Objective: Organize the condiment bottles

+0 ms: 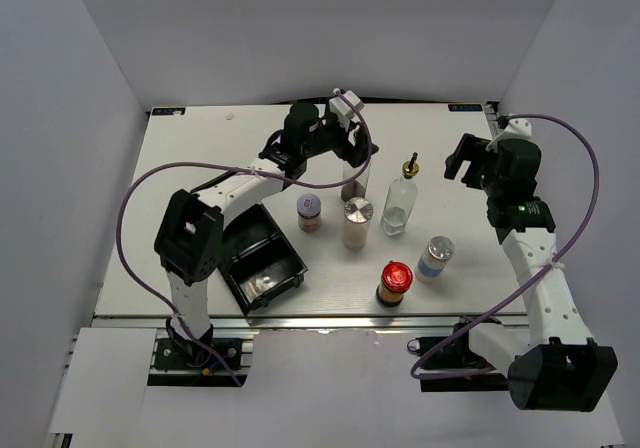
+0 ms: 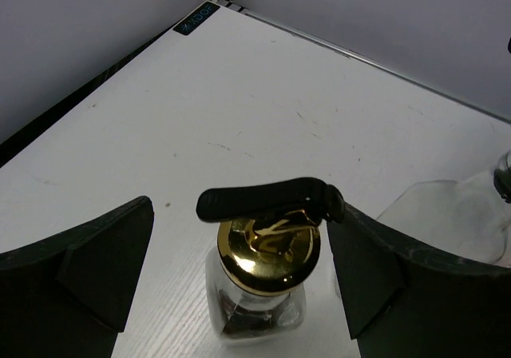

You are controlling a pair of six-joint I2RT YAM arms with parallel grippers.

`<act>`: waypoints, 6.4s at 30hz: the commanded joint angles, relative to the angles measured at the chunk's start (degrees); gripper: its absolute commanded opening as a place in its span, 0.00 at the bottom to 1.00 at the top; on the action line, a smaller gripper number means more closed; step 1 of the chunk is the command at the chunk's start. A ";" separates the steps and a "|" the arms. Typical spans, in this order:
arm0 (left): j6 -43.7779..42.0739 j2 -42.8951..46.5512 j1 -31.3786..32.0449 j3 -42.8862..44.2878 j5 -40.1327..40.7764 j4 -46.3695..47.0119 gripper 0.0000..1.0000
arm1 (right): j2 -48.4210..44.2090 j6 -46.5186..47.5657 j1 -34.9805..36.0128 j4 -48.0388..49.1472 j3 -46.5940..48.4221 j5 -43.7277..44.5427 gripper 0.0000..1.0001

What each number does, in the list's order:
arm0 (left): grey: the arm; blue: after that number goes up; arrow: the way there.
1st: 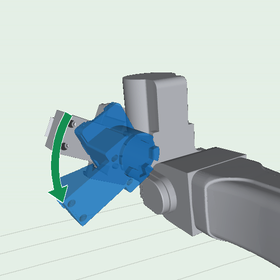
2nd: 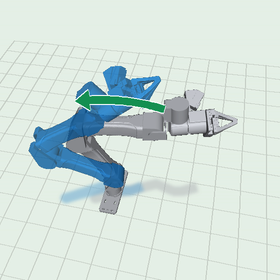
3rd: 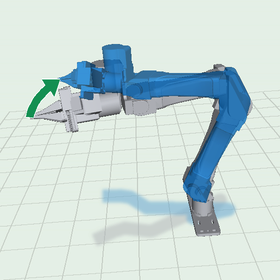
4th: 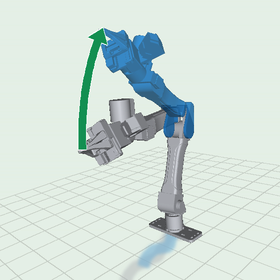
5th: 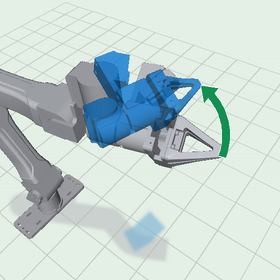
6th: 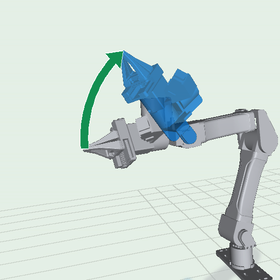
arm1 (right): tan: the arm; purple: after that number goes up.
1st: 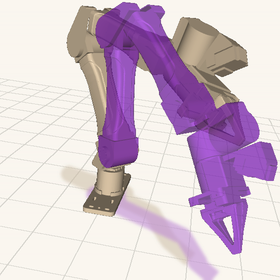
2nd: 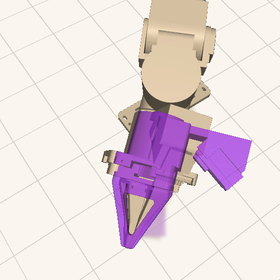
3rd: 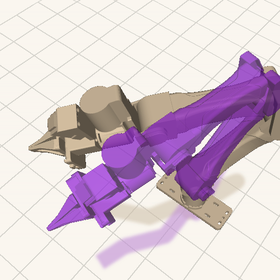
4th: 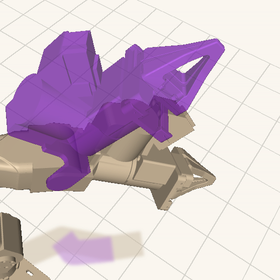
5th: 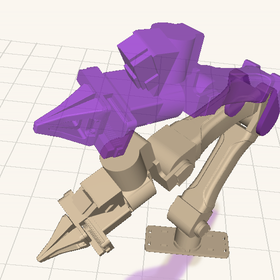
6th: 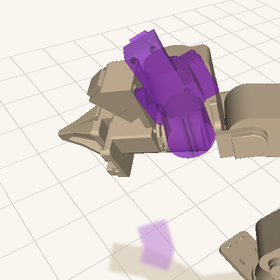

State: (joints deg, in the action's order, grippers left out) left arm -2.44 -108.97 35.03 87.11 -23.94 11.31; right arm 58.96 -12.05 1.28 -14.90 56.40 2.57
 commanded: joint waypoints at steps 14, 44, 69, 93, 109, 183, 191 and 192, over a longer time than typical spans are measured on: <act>0.24 -4.76 0.92 7.11 0.56 2.05 0.39 | 0.37 1.86 -0.05 0.31 0.02 2.70 0.89; -1.00 28.79 -3.56 0.09 79.21 -6.03 0.00 | 1.16 1.51 -0.05 0.39 -1.38 6.31 0.90; 12.54 25.21 -11.82 -14.86 92.16 -0.24 0.00 | 1.16 1.07 -0.14 -0.57 -1.12 7.27 0.89; 13.07 23.62 -12.53 -24.70 81.16 5.05 0.64 | -8.42 -0.16 -0.05 -0.06 -0.68 -7.92 0.89; 14.65 34.51 -12.44 -20.23 73.42 -12.79 0.98 | -13.01 6.95 0.04 6.20 0.99 -33.75 0.89; -3.37 12.29 1.10 -5.99 -4.01 3.28 0.17 | 25.94 5.72 23.86 -3.03 45.99 -30.70 0.06; 1.03 14.84 1.10 -9.94 1.88 11.18 0.00 | 25.77 8.36 23.77 -2.07 47.31 -28.50 0.89; 1.55 14.92 1.10 -10.03 2.41 11.62 0.00 | 25.68 8.71 23.86 -2.15 47.83 -28.32 0.89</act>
State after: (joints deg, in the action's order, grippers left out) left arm -3.16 -97.41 36.32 77.14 -25.32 16.60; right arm 86.70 -4.03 24.38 -21.17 100.77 -24.62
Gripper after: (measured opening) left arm 0.736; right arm 0.891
